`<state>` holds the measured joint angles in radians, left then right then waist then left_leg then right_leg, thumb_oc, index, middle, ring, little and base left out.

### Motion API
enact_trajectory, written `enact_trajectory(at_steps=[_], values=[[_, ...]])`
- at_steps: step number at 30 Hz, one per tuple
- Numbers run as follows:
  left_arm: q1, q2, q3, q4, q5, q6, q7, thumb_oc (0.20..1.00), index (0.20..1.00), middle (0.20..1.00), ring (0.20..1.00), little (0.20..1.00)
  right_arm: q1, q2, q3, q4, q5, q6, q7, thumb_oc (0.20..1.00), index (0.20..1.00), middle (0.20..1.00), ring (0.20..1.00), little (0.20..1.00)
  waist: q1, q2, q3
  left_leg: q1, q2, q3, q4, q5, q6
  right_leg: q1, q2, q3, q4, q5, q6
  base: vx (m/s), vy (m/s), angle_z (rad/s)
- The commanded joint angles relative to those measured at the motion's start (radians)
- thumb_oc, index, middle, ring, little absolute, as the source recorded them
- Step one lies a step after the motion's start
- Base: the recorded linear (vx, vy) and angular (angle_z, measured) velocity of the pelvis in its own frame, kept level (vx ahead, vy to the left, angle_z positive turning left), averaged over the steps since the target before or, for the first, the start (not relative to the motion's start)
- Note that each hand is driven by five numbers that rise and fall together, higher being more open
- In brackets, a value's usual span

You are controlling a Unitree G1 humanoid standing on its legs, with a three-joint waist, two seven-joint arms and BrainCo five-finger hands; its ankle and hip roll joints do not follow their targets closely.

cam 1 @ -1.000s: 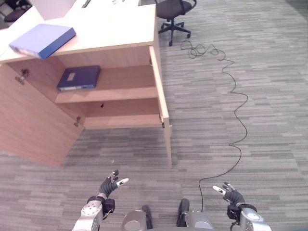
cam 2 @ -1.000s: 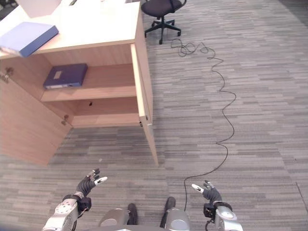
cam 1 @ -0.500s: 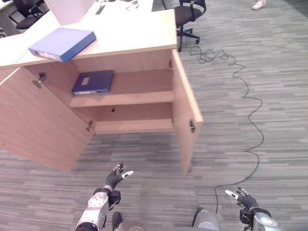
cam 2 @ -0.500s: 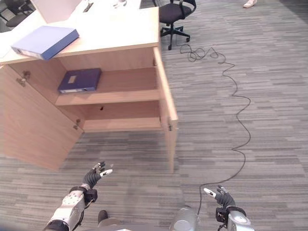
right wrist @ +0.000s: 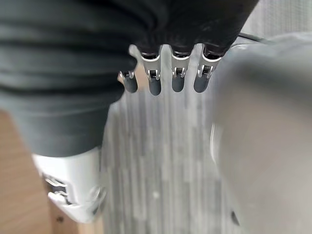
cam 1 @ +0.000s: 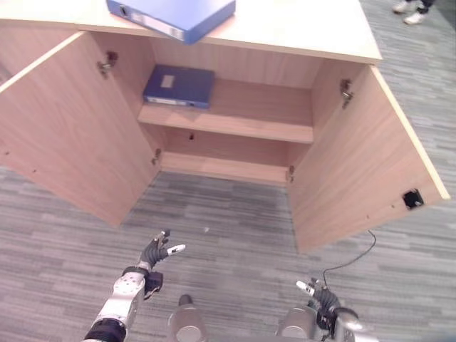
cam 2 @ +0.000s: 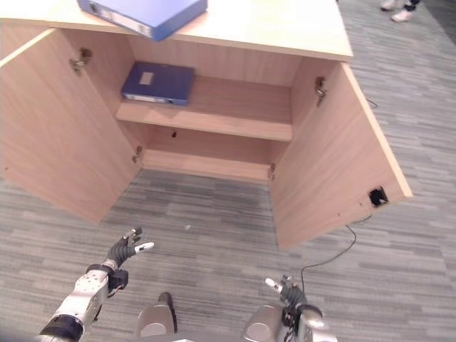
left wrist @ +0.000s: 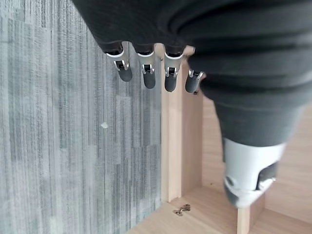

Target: Put the empty folder in the office cabinet

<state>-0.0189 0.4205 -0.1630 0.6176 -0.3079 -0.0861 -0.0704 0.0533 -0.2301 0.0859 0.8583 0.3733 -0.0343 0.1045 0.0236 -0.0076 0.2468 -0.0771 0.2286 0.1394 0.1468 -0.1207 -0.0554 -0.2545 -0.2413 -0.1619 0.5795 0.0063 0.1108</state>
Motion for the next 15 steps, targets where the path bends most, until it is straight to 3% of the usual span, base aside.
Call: enact_trajectory(at_steps=[1,2,4,5,7,9,12,15], values=[[0.009,-0.019,0.023,-0.086,-0.017,-0.022,-0.007,1.000,1.000,1.000,1.000,1.000,-0.053,-0.090,-0.017,-0.008,0.042,-0.025,-0.002,1.000,1.000,1.000,1.000,1.000,-0.028,0.049,-0.008,0.091,-0.043,-0.011,-0.126,0.110,-0.035,0.112,0.042,-0.026,-0.208,-0.014,0.058,0.10,0.333,0.16],[0.009,-0.032,0.025,-0.079,-0.019,-0.014,0.001,1.000,1.000,1.000,1.000,1.000,-0.061,-0.095,-0.001,-0.007,0.047,-0.032,0.001,1.000,1.000,1.000,1.000,1.000,-0.031,0.041,0.009,0.114,-0.088,-0.006,-0.124,0.085,-0.020,0.083,0.142,-0.072,-0.247,-0.051,0.041,0.05,0.178,0.16],[0.016,-0.045,0.029,-0.088,-0.015,-0.009,0.000,1.000,1.000,1.000,1.000,1.000,-0.051,-0.098,-0.002,-0.017,0.036,-0.029,-0.001,1.000,1.000,1.000,1.000,1.000,-0.013,0.028,0.012,0.107,-0.128,-0.001,-0.108,0.062,-0.011,0.117,0.129,-0.190,-0.315,-0.061,0.018,0.03,0.118,-0.08],[0.016,-0.056,0.021,-0.090,-0.011,-0.011,-0.012,1.000,1.000,1.000,1.000,1.000,-0.044,-0.106,-0.004,-0.020,0.038,-0.032,-0.006,1.000,1.000,1.000,1.000,1.000,-0.014,0.020,0.007,0.099,-0.144,0.003,-0.093,0.053,-0.017,0.157,0.127,-0.201,-0.380,-0.069,0.003,0.04,-0.004,-0.03],[0.026,-0.072,0.018,-0.098,-0.014,-0.017,-0.019,1.000,1.000,1.000,1.000,1.000,-0.035,-0.118,-0.010,-0.011,0.041,-0.036,-0.006,1.000,1.000,1.000,1.000,1.000,-0.018,0.022,-0.002,0.087,-0.146,0.024,-0.039,0.055,-0.044,0.206,0.148,-0.143,-0.472,-0.064,-0.010,0.06,0.002,0.46],[0.034,-0.085,0.023,-0.102,-0.021,-0.019,-0.026,1.000,1.000,1.000,1.000,1.000,-0.030,-0.136,-0.005,-0.013,0.029,-0.030,-0.003,1.000,1.000,1.000,1.000,1.000,-0.014,0.024,0.004,0.043,-0.137,0.040,0.068,0.093,-0.077,0.251,0.144,-0.138,-0.532,-0.056,-0.024,-0.01,0.008,0.38],[0.028,-0.104,0.016,-0.092,-0.023,-0.019,-0.022,1.000,1.000,1.000,1.000,1.000,-0.035,-0.158,-0.005,0.002,0.023,-0.027,-0.006,1.000,1.000,1.000,1.000,1.000,-0.018,0.025,0.023,-0.032,-0.134,0.003,0.219,0.157,-0.114,0.279,0.142,-0.100,-0.559,-0.061,-0.048,0.01,0.018,-0.22],[0.035,-0.109,0.012,-0.084,-0.020,-0.021,-0.021,1.000,1.000,1.000,1.000,1.000,-0.034,-0.166,-0.018,0.015,0.032,-0.023,-0.009,1.000,1.000,1.000,1.000,1.000,-0.030,0.031,0.014,-0.030,-0.090,-0.015,0.172,0.157,-0.112,0.302,0.119,-0.086,-0.590,-0.056,-0.032,0.08,0.123,-0.17]])
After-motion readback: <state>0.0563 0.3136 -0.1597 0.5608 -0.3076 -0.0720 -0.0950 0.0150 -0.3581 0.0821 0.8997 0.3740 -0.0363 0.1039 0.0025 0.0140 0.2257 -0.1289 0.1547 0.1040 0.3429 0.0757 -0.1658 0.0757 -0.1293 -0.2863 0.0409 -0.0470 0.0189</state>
